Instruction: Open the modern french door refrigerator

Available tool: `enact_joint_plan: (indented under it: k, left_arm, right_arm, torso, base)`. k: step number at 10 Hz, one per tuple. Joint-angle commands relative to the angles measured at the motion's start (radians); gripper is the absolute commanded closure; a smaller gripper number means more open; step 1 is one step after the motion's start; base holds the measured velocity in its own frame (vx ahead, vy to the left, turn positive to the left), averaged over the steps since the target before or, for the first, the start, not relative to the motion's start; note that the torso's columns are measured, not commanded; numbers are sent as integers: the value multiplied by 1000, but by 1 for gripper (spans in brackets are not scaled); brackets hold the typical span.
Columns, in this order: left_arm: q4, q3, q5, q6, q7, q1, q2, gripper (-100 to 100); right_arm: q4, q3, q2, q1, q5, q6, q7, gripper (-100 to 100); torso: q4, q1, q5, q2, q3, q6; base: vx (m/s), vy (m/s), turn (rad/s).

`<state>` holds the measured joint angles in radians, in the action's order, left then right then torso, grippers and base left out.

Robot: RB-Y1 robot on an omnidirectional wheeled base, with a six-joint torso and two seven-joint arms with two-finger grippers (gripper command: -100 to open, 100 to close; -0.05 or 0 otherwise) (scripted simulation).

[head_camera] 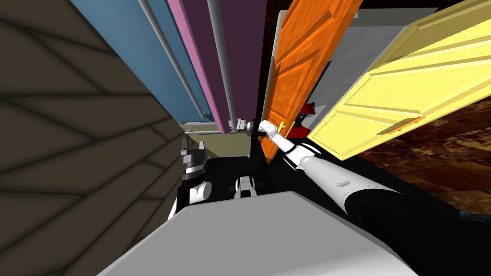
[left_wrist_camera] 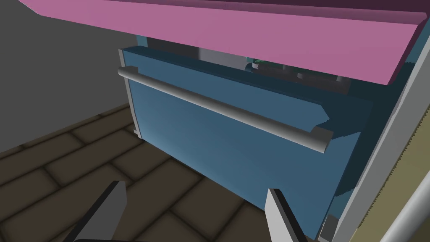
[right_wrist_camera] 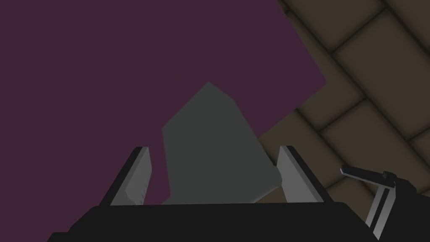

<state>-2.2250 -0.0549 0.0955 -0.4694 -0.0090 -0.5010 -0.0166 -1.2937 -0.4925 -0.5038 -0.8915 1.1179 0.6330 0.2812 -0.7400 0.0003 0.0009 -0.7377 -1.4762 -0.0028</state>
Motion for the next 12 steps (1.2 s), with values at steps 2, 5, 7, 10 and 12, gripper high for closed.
enact_joint_plan:
  k: [2,5,7,10,12]
  left_arm:
    - [0,0,0,0,0,0,0,0]
    - [0,0,0,0,0,0,0,0]
    - [0,0,0,0,0,0,0,0]
    - [0,-1,0,0,0,0,1,0]
    - [0,-1,0,0,0,0,1,0]
  right_arm:
    - [-50,-15,27,3,-24,69,11,100]
    - [-95,-29,46,7,-41,120,15,100]
    - [-104,-28,26,-24,-47,135,-27,-100]
    - [-104,-24,15,-47,-50,141,-51,-100]
    - [-104,-20,4,-70,-53,147,-74,-100]
  torso:
    - [1,-6,-3,-1,1,6]
    - [0,-1,-2,0,0,3]
    - [-1,-1,-2,-4,2,3]
    - [-8,15,2,-5,1,-2]
    - [-9,1,-2,-7,2,1]
  base:
    - [42,-295,87]
    - [43,-287,55]
    - [17,-207,23]
    - [-25,54,-40]
    - [6,40,25]
